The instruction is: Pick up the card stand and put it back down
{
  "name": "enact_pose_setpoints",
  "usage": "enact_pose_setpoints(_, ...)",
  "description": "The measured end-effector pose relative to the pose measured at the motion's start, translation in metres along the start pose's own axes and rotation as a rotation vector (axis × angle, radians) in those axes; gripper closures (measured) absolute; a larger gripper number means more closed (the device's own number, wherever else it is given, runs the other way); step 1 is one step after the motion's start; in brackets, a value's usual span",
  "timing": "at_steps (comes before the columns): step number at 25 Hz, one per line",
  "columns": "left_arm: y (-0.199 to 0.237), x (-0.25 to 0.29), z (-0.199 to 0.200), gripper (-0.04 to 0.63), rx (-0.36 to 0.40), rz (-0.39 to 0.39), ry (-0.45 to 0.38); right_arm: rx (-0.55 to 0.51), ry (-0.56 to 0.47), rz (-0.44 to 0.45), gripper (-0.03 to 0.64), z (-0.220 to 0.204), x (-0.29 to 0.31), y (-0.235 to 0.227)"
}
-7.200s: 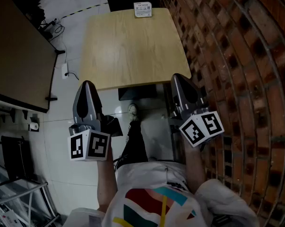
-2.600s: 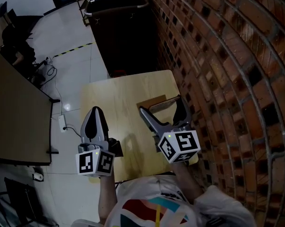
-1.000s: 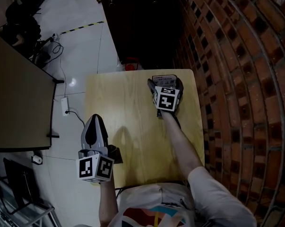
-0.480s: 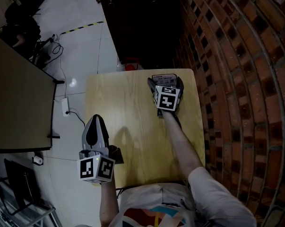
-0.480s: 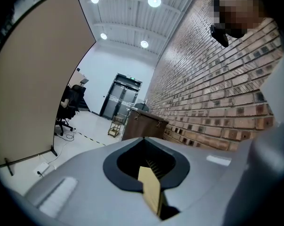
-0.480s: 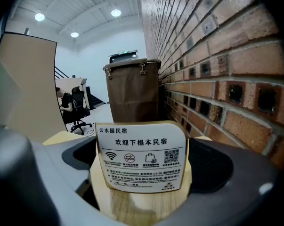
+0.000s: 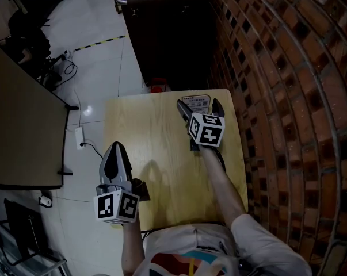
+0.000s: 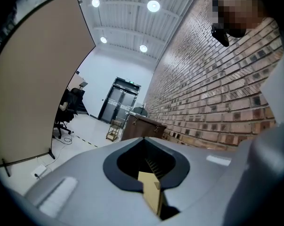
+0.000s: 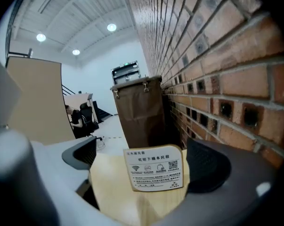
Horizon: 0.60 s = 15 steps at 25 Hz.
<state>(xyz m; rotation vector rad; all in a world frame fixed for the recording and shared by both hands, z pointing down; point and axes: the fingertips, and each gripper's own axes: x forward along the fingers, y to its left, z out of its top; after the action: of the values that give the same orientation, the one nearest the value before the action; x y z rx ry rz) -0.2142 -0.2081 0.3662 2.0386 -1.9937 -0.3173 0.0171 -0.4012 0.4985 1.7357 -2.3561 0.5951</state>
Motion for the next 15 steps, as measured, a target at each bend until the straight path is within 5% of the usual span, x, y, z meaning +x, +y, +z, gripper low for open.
enact_pose_setpoints(2, -0.007, -0.002, 0.004, 0.591, 0.002, -0.016, -0.012, 0.014, -0.077, 0.046, 0.095, 0.027, -0.035, 0.015)
enact_pose_setpoints(8, -0.037, -0.016, 0.018, 0.591, 0.025, -0.087, -0.047, 0.024, -0.324, 0.126, 0.399, 0.097, -0.149, 0.040)
enact_pose_setpoints(15, -0.067, -0.042, 0.039, 0.591, 0.111, -0.149, -0.096, -0.016, -0.448, 0.137, 0.617, 0.106, -0.252, 0.055)
